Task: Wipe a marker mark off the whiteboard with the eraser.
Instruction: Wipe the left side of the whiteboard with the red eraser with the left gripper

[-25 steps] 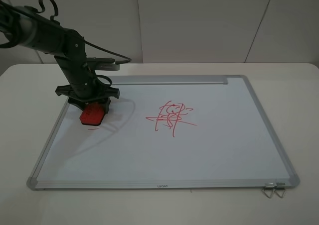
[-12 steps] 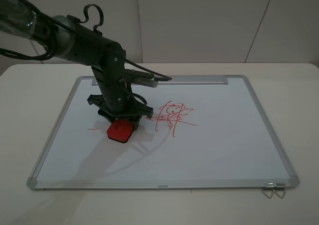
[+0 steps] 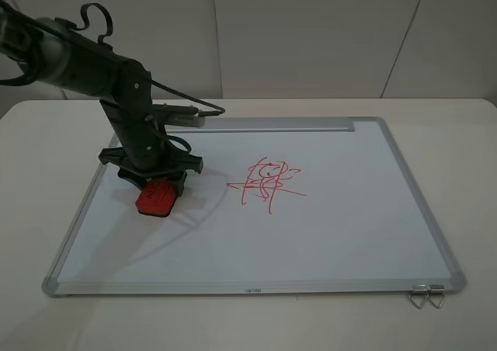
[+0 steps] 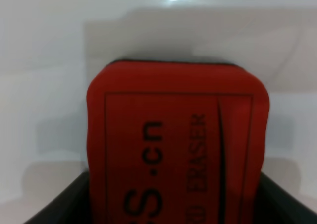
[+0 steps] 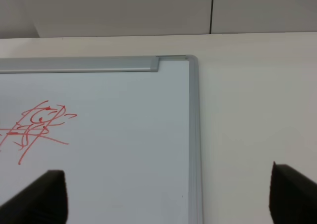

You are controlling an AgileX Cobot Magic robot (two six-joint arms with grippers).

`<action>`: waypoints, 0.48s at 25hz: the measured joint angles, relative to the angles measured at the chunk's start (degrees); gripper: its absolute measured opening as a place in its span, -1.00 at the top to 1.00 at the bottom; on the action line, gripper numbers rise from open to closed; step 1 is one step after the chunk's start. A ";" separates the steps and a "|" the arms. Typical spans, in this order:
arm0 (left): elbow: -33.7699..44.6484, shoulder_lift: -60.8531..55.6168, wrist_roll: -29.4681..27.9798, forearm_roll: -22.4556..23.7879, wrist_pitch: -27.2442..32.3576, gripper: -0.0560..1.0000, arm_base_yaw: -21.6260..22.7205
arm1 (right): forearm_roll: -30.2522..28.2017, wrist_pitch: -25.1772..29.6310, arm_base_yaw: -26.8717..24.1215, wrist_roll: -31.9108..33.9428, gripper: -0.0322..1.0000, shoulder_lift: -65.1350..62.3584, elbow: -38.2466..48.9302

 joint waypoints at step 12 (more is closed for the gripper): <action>9.41 -4.45 1.02 1.28 -7.89 -0.20 10.08 | 0.00 0.00 0.00 0.00 -0.47 0.00 0.00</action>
